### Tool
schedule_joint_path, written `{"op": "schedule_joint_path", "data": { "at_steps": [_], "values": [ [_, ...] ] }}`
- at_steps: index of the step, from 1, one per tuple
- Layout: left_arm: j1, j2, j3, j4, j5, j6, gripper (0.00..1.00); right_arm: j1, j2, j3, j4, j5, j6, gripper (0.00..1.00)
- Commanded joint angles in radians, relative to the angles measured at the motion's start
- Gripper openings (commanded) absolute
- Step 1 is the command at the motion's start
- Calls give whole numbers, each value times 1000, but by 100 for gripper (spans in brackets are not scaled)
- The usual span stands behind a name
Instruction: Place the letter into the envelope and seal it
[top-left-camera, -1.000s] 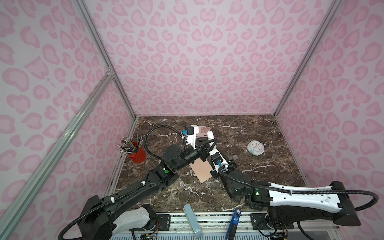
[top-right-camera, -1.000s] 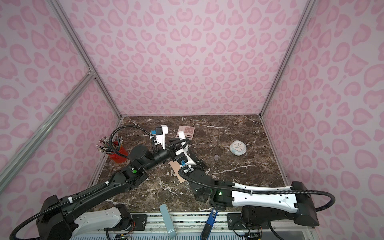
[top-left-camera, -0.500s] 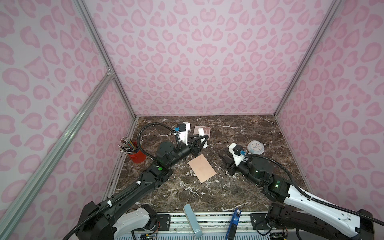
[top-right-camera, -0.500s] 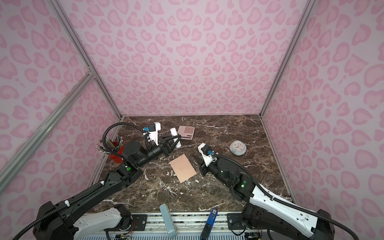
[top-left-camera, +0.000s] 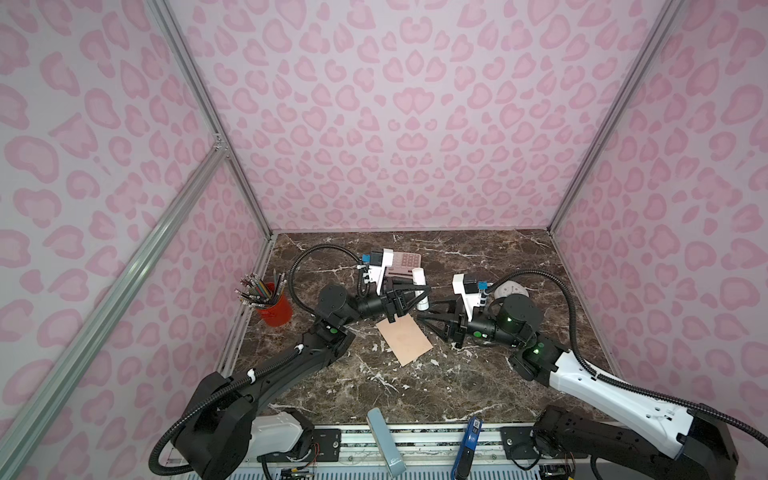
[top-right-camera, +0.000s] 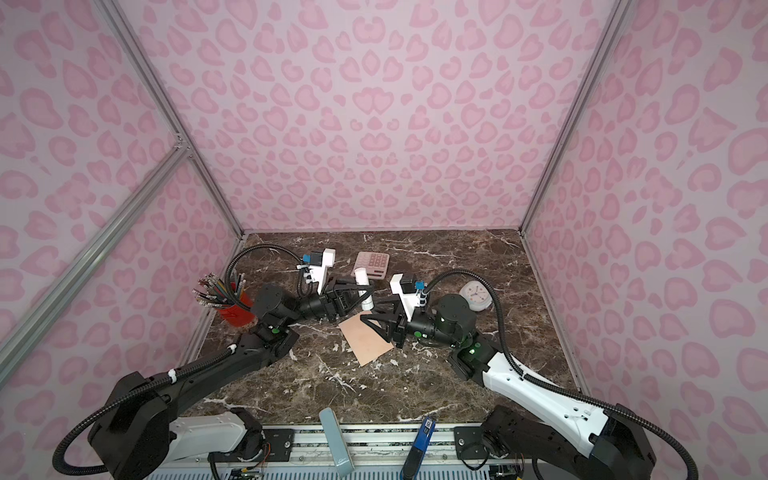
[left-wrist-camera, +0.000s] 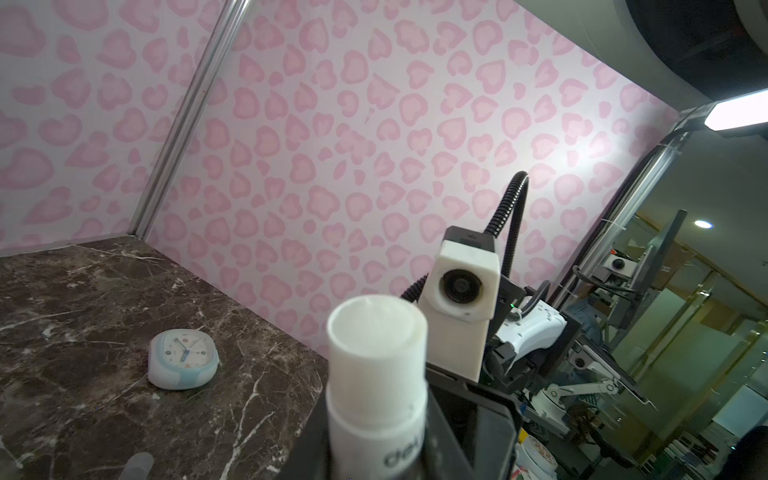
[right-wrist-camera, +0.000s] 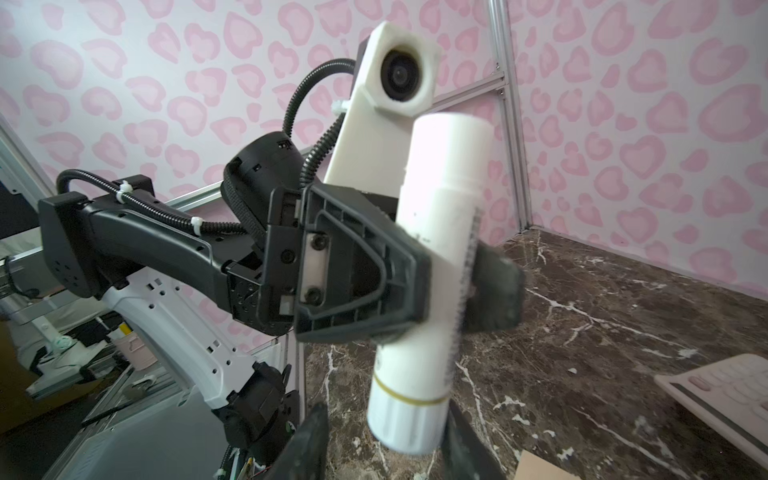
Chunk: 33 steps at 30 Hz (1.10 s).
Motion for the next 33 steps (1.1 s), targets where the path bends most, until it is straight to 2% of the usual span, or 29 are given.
{"op": "schedule_joint_path", "data": {
  "at_steps": [1,24,29,33],
  "values": [
    [0,5,5,90,49,-21,4,-4,0,-4,78,-80,31,45],
    [0,21,18,69,72,-16,4,-37,25,7,133,-115,77,27],
    [-1,2,21,-9,28,36,4,-36,19,24,84,-58,57,19],
    [-9,-51,29,-173,-74,156,4,-26,-2,38,36,37,37,14]
  ]
}}
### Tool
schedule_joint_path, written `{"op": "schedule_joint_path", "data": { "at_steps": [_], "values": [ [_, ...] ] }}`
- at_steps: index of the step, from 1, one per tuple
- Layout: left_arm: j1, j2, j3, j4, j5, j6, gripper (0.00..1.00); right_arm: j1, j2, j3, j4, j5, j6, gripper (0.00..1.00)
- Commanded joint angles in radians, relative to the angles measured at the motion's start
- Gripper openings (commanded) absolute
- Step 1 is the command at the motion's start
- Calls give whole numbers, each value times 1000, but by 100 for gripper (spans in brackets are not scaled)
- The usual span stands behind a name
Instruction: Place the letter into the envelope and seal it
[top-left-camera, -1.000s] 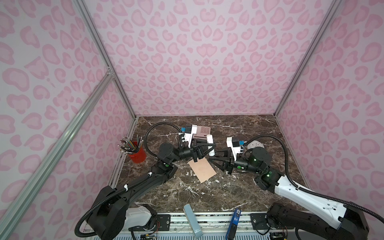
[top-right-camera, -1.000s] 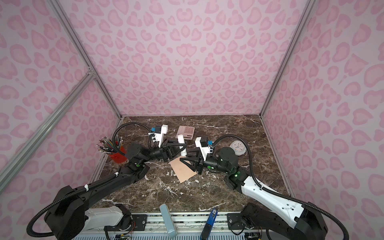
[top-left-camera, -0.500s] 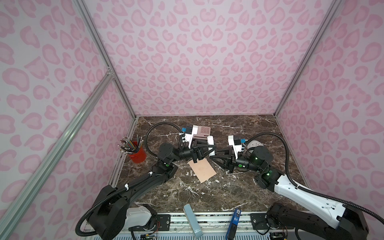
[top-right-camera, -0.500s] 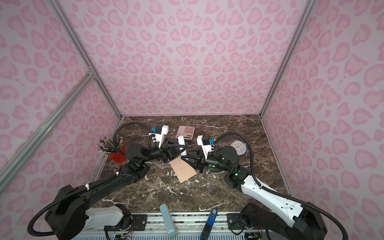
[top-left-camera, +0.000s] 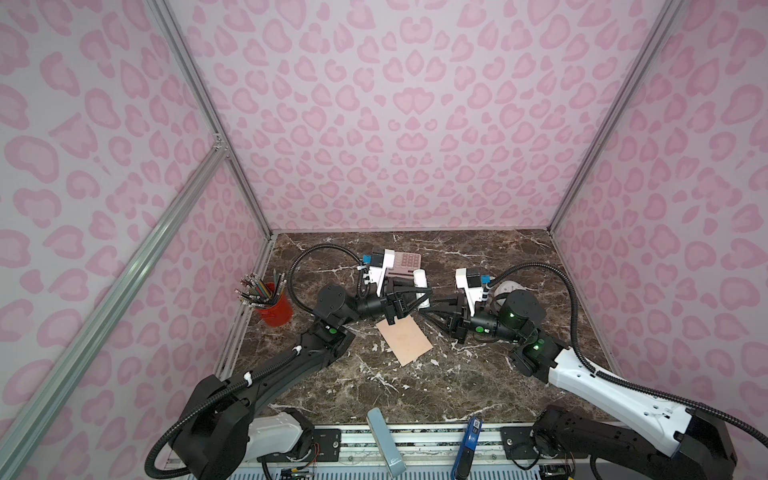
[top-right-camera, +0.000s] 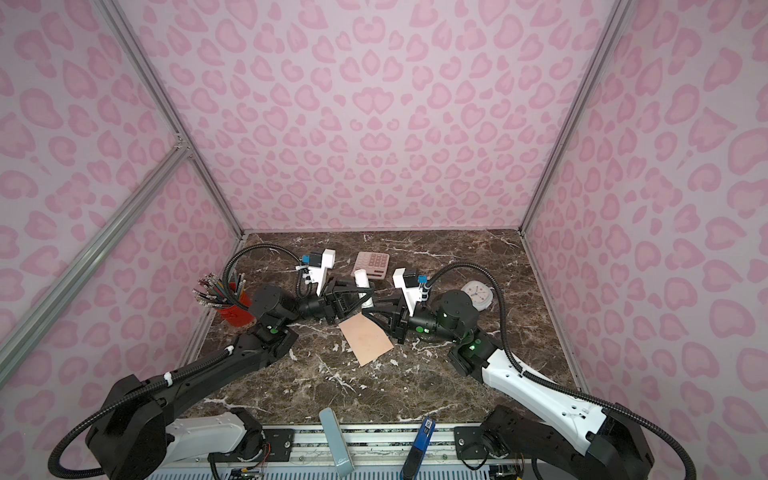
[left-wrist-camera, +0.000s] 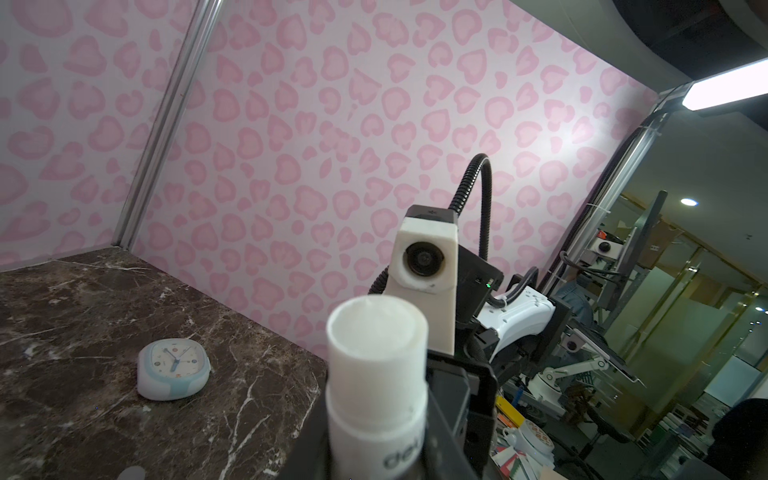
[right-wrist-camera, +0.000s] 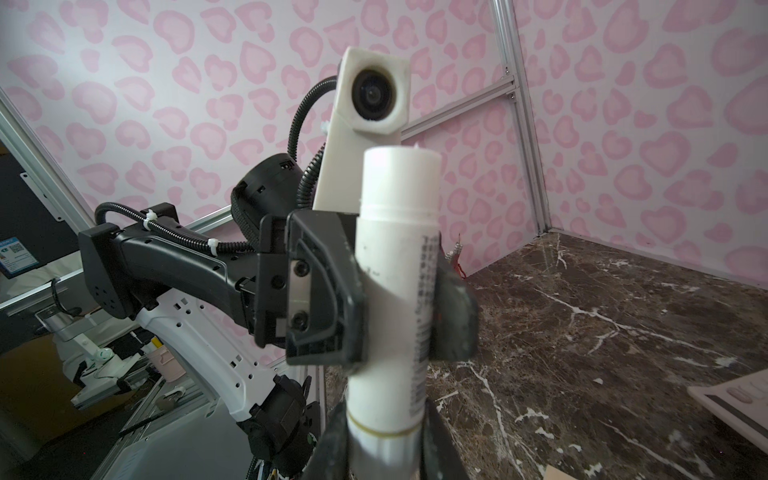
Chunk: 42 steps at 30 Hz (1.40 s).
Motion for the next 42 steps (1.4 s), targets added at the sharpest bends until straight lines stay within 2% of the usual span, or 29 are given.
{"op": "schedule_joint_path", "data": {
  "at_steps": [1,4,10,14,17,24,30,35,42],
  "values": [
    [-7,-37,20,-180,-109,129,4,12,-18,20,-3,104,-39,13],
    [-26,-67,32,-293,-194,215,4,45,-30,39,-39,193,-61,11],
    [-50,-103,27,-373,-333,265,4,153,-37,94,-166,422,-172,9],
    [-65,-128,28,-418,-426,292,4,239,-43,113,-214,626,-248,7],
    [-79,-138,27,-435,-488,303,4,338,-37,132,-232,831,-316,7],
    [-114,-133,14,-413,-565,290,4,563,61,212,-202,1256,-462,6],
    [-119,-151,-5,-402,-600,278,4,699,172,294,-173,1496,-577,6],
    [-118,-161,-3,-410,-618,283,4,761,248,341,-175,1629,-610,8],
    [-118,-166,-11,-398,-632,275,4,767,245,320,-187,1628,-587,16]
  ]
}}
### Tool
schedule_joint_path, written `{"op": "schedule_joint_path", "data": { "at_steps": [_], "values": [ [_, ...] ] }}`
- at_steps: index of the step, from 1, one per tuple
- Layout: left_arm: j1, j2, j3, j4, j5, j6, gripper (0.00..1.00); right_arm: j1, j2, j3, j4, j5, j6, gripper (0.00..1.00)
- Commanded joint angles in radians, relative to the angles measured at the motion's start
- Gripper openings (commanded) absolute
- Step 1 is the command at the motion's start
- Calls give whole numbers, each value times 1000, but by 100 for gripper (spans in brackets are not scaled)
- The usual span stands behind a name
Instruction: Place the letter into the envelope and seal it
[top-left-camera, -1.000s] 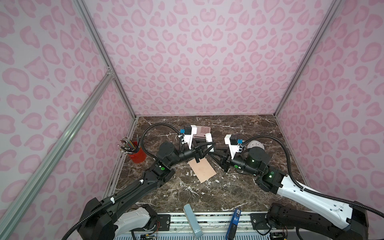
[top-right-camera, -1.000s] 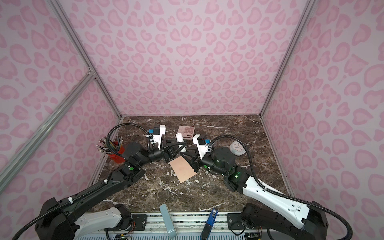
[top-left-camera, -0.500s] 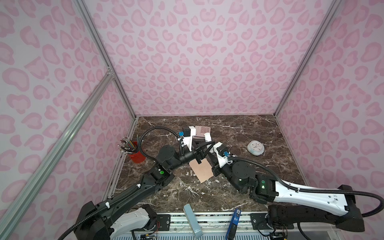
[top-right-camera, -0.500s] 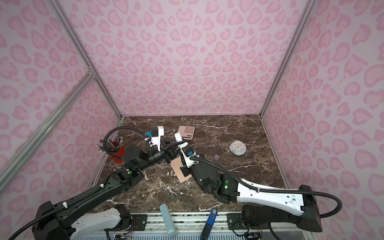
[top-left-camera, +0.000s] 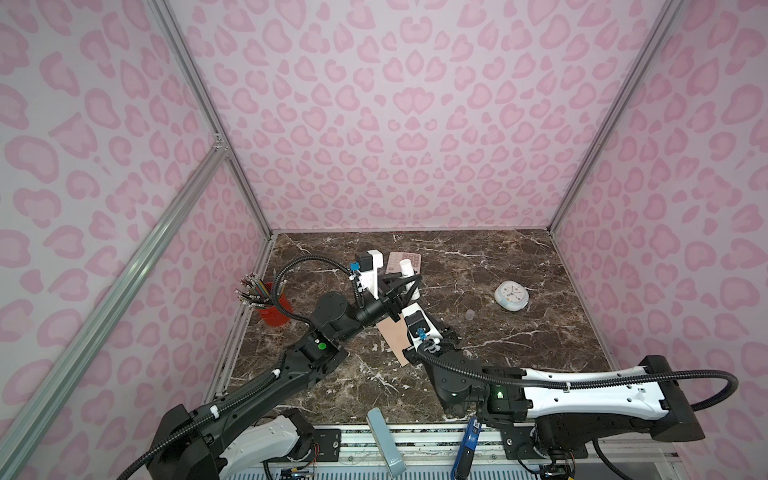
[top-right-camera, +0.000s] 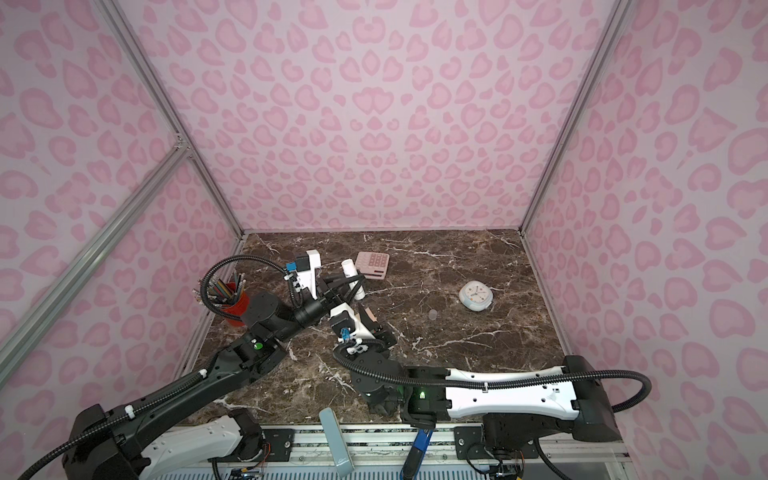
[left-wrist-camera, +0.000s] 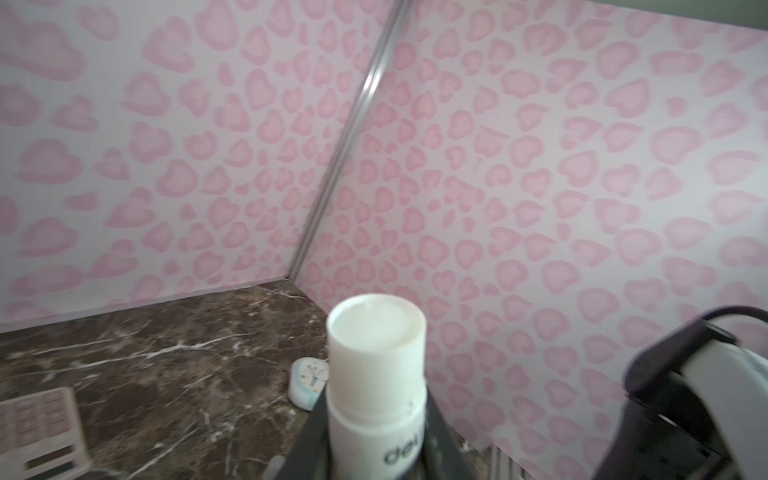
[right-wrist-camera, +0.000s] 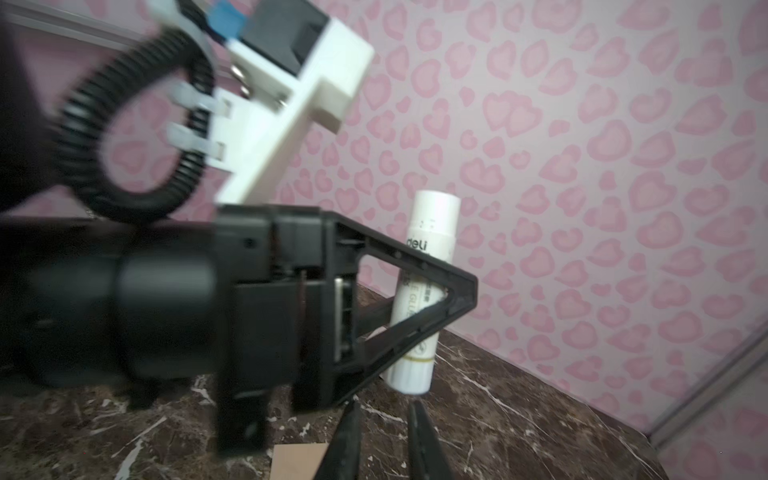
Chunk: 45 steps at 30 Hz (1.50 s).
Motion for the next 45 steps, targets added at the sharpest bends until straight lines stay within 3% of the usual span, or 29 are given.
{"op": "schedule_joint_path", "data": {
  "at_steps": [1,7,11,14,22,29,34,45],
  "values": [
    [-3,-4,-3,-69,-74,26,4,-2,-10,-17,59,-74,-6,18],
    [21,-22,-10,-62,-84,18,4,-65,-60,-92,-35,-239,155,31],
    [47,-32,-8,-70,-67,11,4,-104,-108,-164,-29,-319,192,39],
    [66,-42,-7,-84,-45,8,4,-150,-167,-224,-14,-417,206,40],
    [121,-51,6,-75,112,-18,4,-393,-311,-321,-9,-927,258,38],
    [155,12,37,45,397,-100,4,-572,-314,-345,87,-1352,348,38],
    [157,52,33,162,510,-161,4,-620,-315,-369,203,-1475,400,38],
    [157,81,46,194,574,-185,4,-678,-257,-338,300,-1607,465,39]
  ]
}}
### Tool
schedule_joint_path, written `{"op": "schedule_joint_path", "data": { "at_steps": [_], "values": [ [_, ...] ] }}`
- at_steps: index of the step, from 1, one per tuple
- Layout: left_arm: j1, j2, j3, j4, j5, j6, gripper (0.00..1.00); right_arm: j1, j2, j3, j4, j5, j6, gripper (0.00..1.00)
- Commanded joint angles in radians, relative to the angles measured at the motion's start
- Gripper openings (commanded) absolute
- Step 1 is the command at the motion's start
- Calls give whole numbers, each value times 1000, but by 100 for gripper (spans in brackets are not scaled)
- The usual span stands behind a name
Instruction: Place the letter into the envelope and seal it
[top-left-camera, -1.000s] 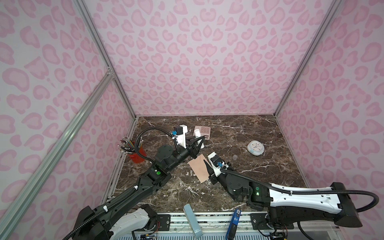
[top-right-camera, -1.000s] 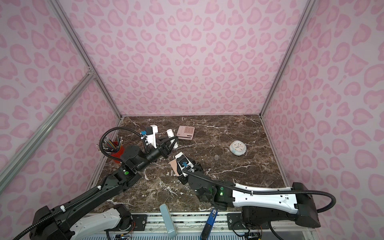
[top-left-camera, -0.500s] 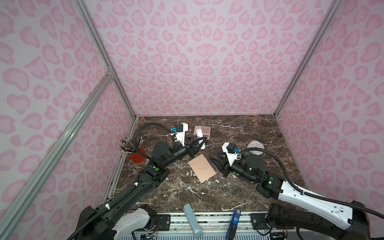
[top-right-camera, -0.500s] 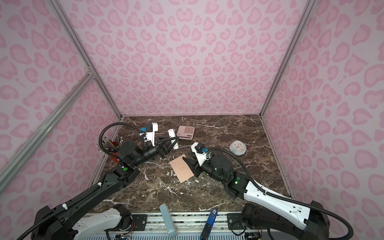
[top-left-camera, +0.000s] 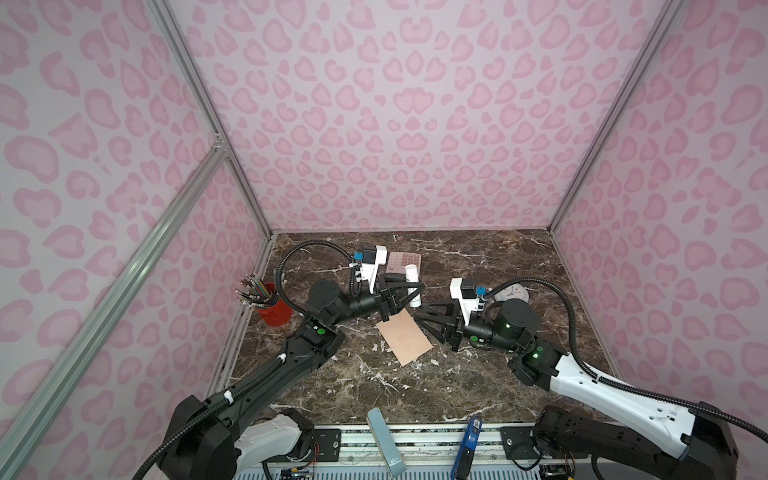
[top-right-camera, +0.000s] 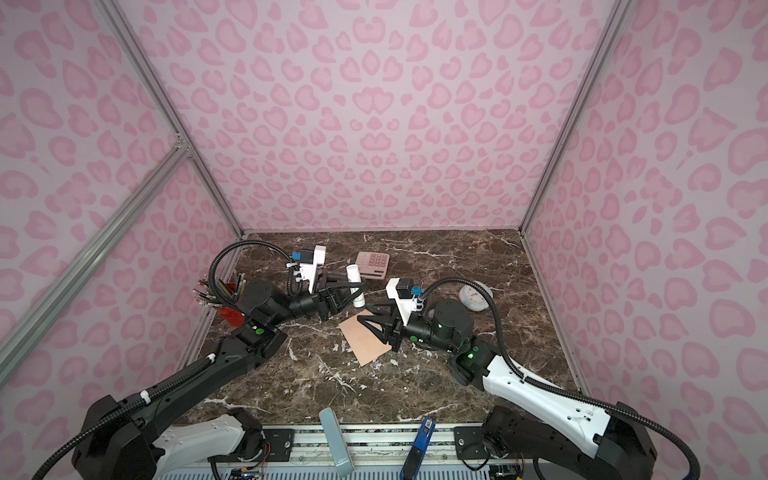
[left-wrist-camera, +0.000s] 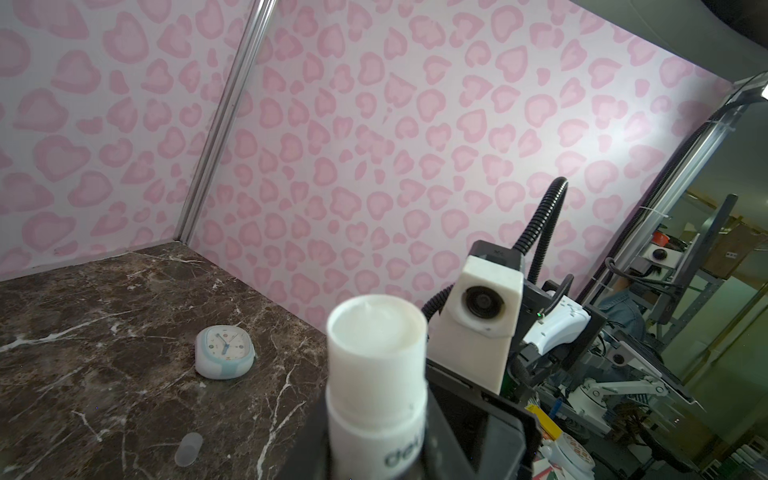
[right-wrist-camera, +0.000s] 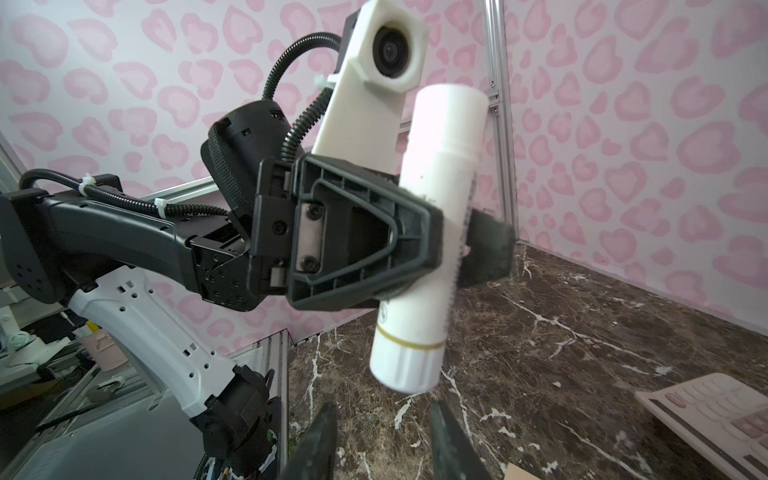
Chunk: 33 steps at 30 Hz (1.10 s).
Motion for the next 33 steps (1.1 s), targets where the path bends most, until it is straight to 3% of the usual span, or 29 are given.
{"op": "schedule_joint_path", "data": {
  "at_steps": [1,18,33],
  "values": [
    [0,3,10,68,41,-12,4,-6,18,14,79,-64,28,39],
    [-1,2,12,72,65,-21,4,-27,75,55,124,-126,79,40],
    [-9,21,13,47,53,-4,4,-35,76,69,108,-91,94,24]
  ]
}}
